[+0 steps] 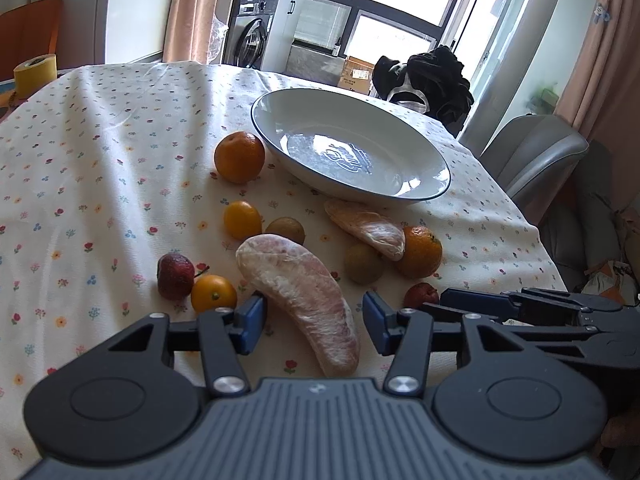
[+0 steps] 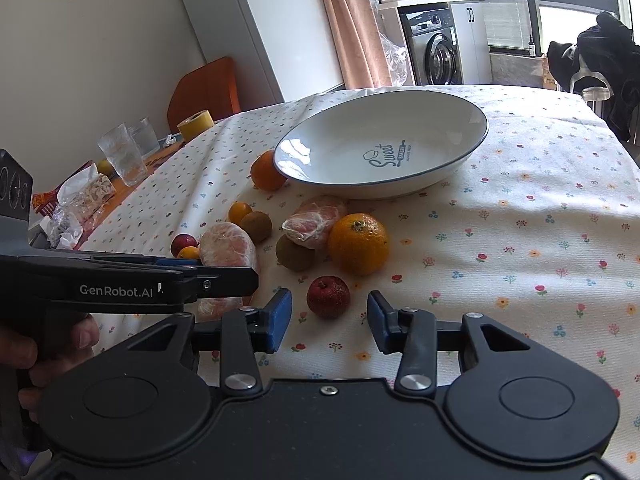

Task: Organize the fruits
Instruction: 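Grasp the peeled pink pomelo segment with the left tool while the right tool grasps the small red fruit, then carry the pomelo segment into the white bowl and release while the right tool drops the red fruit there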

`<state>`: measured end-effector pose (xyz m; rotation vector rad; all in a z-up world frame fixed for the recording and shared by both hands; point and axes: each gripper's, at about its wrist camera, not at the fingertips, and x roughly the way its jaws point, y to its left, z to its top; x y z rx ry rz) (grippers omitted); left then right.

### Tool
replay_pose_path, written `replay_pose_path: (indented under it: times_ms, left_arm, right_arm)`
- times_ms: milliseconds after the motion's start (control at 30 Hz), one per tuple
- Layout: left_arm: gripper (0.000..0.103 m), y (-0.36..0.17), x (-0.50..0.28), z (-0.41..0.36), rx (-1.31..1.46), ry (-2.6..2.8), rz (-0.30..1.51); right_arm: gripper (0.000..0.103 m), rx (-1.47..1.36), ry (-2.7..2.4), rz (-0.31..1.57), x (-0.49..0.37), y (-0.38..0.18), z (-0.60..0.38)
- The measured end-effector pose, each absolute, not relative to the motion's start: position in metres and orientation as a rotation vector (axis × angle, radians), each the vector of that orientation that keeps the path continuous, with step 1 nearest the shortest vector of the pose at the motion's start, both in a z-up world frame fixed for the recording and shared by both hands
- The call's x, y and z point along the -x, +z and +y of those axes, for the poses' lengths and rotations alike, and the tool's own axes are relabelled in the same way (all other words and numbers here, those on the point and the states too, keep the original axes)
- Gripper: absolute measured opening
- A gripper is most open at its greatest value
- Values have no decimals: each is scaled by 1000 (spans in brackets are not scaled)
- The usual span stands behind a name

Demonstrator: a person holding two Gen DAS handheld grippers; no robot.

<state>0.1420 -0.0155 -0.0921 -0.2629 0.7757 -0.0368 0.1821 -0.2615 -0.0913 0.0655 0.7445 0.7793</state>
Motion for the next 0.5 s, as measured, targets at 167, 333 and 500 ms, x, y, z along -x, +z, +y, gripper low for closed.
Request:
replay_pose_path:
  times_ms: [167,333,500]
  left_arm:
    - [31,-94,-145,-15,282,-55,768]
    - [16,-92,-141,-15,283,-72,758]
    - [16,-83,-133,-13,275,-71,729]
  right_arm:
    - [32,-52,789,734,-184,-92,-255]
    - [23,-54,798,731,-184,-91,-252]
    - [22,-58,800,696,-179,-83,-253]
